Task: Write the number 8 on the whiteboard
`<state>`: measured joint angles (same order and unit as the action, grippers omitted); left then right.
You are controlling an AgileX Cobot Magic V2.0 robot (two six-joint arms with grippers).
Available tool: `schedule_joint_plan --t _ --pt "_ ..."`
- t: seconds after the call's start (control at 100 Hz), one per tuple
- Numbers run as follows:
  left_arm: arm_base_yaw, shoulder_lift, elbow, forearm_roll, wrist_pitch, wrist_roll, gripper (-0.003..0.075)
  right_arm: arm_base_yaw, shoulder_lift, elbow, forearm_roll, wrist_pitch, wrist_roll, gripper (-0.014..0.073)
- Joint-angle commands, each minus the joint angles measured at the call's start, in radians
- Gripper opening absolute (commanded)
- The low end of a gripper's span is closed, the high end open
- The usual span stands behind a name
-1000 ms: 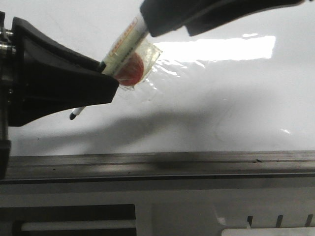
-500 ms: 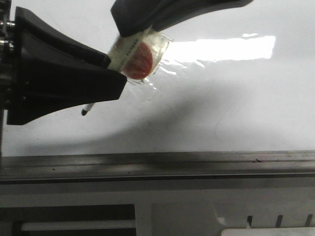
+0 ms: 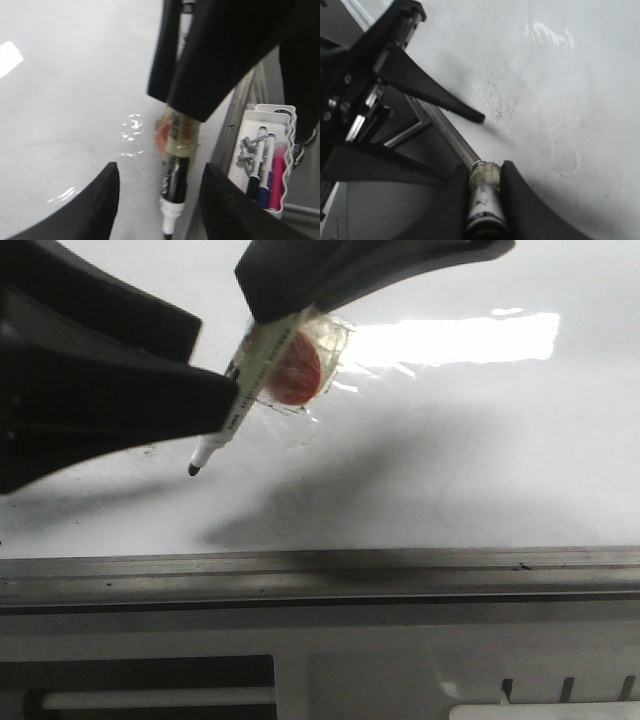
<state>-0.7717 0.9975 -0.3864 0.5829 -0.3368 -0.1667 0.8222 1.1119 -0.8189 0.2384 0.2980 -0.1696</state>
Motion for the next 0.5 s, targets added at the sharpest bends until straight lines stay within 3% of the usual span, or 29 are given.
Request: schedule_joint_plan --t 0.0,0.18,0.49 --pt "-0.008 -0.104 -0.031 -0.105 0.065 -0.014 0.0349 -0.005 -0.018 -0.033 -0.005 -0.092 0.014 -0.0071" --pt "-0.008 -0.301 -0.031 -0.137 0.252 -0.014 0.0347 -0.035 -0.018 -0.085 0.021 -0.093 0.014 -0.0071" --pt "-0.008 -0.391 -0.031 -0.247 0.245 -0.014 0.0347 -0.140 0.037 -0.268 0.023 -0.034 0.033 -0.0070"
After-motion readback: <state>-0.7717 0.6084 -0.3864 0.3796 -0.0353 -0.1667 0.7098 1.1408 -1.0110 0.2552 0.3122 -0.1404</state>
